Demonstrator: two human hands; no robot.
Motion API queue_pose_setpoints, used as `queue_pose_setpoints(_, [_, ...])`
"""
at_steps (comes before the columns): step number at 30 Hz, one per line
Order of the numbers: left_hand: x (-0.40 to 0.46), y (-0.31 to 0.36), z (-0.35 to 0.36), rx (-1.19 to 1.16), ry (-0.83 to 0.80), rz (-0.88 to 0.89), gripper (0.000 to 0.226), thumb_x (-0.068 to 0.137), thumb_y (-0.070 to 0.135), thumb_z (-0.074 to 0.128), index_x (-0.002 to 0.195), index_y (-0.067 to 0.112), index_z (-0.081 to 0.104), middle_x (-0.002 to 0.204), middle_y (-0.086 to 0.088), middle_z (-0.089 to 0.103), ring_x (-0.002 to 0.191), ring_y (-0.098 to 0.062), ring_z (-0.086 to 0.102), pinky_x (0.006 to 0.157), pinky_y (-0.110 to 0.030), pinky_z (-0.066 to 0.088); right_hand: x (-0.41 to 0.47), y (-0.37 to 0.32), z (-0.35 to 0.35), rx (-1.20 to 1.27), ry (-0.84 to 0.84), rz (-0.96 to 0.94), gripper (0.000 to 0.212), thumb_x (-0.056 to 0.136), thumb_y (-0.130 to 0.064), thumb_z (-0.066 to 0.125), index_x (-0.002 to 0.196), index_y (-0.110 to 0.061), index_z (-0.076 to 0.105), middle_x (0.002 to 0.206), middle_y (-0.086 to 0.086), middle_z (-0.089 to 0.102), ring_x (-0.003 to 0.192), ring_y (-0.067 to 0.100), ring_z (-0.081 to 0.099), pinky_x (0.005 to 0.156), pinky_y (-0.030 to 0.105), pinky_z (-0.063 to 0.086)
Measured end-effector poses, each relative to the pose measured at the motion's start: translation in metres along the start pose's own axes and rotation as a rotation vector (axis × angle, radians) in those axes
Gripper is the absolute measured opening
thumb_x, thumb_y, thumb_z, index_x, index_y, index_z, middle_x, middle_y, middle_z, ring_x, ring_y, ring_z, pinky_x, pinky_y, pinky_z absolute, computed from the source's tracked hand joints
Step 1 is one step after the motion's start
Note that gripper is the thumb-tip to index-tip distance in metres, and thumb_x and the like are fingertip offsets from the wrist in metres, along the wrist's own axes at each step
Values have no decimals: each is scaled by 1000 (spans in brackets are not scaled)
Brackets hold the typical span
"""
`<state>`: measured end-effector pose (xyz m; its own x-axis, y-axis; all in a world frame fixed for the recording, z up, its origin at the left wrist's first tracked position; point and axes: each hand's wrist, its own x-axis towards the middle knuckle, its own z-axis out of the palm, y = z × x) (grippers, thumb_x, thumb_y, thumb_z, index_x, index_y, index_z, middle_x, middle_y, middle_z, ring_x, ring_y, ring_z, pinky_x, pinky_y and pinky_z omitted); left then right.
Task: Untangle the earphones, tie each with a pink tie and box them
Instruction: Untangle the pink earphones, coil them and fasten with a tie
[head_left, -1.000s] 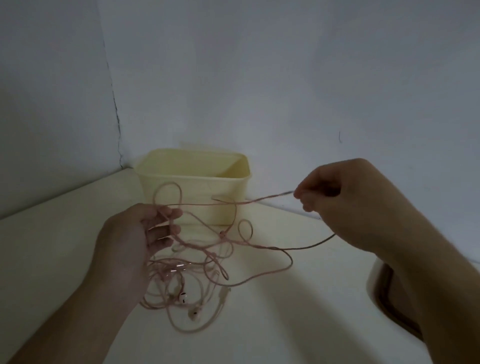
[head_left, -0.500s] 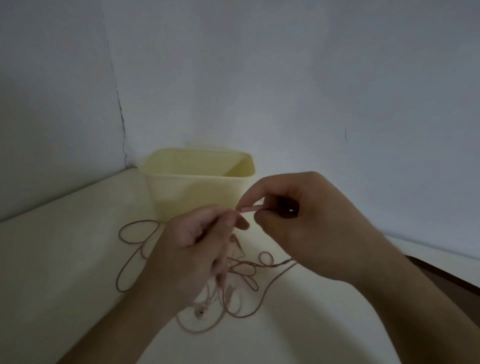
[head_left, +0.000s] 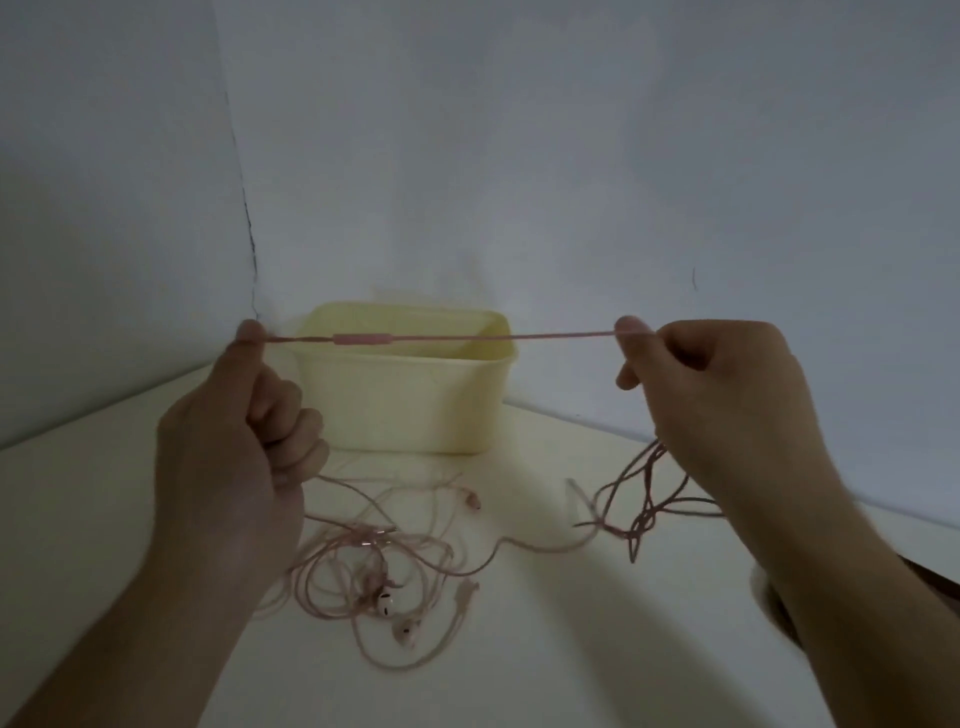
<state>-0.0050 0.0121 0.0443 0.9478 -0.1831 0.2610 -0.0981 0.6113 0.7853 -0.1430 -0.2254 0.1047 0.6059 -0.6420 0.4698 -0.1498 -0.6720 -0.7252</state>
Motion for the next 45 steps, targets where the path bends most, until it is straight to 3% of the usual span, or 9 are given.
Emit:
queue_pose_setpoints(6, [3, 9, -11, -71, 31, -24, 61, 100, 53, 53, 69, 23, 10, 55, 4, 5, 47, -16, 2, 39, -26, 6, 11, 12, -6, 363, 102, 193, 58, 99, -60, 63, 70, -11, 75, 51, 3, 52, 44, 13, 50, 63, 36, 49])
queue_pose_setpoints(11, [6, 9, -13, -100, 53, -25, 53, 98, 44, 53, 65, 23, 17, 53, 6, 9, 45, -14, 5, 41, -27, 5, 18, 14, -9, 826, 50, 380, 41, 102, -45, 65, 75, -15, 60, 59, -4, 35, 48, 14, 33, 49, 30, 39])
queue_pose_setpoints(18, [17, -4, -24, 16, 125, -11, 29, 91, 21, 49, 66, 23, 35, 52, 7, 19, 40, -10, 12, 34, -20, 14, 23, 22, 0, 908, -72, 318, 36, 105, -34, 61, 73, -17, 60, 62, -5, 30, 51, 14, 24, 44, 27, 24])
queue_pose_setpoints(21, [18, 8, -35, -31, 115, 9, 37, 74, 40, 63, 66, 25, 30, 53, 7, 16, 42, -12, 11, 36, -21, 16, 23, 20, 0, 981, -68, 365, 47, 105, -48, 57, 68, -19, 57, 64, -3, 27, 52, 15, 21, 47, 30, 21])
queue_pose_setpoints(23, [15, 15, -40, 22, 87, -2, 50, 79, 55, 63, 68, 26, 24, 54, 8, 17, 41, -12, 16, 39, -18, 21, 24, 23, -2, 990, -41, 401, 48, 103, -53, 56, 70, -19, 54, 63, -4, 26, 52, 16, 20, 50, 31, 20])
queue_pose_setpoints(28, [20, 15, -31, 46, 255, 40, 48, 99, 42, 49, 70, 24, 16, 57, 3, 10, 48, -17, 6, 44, -23, 11, 35, 33, -6, 1044, 103, 370, 41, 102, -52, 57, 75, -23, 48, 58, -8, 36, 53, 14, 20, 59, 35, 14])
queue_pose_setpoints(34, [21, 14, -31, 107, 242, 54, 54, 96, 41, 56, 64, 25, 15, 55, 4, 11, 49, -16, 5, 41, -23, 11, 49, 63, -11, 1005, 145, 324, 52, 105, -57, 46, 66, -23, 52, 54, -8, 36, 48, 12, 32, 46, 17, 29])
queue_pose_setpoints(39, [21, 13, -31, 104, 36, -170, 55, 101, 53, 45, 60, 23, 25, 57, 2, 16, 49, -17, 15, 49, -26, 23, 48, 64, -7, 1095, 74, 367, 46, 104, -51, 50, 67, -24, 51, 52, -9, 32, 50, 17, 23, 51, 23, 32])
queue_pose_setpoints(45, [21, -11, -26, 59, -272, -267, 56, 107, 49, 34, 60, 22, 48, 71, -2, 58, 73, -21, 67, 78, -37, 32, 13, 17, 25, 1034, -143, 338, 46, 107, -51, 46, 86, -10, 53, 52, -1, 47, 55, 15, 20, 67, 42, 10])
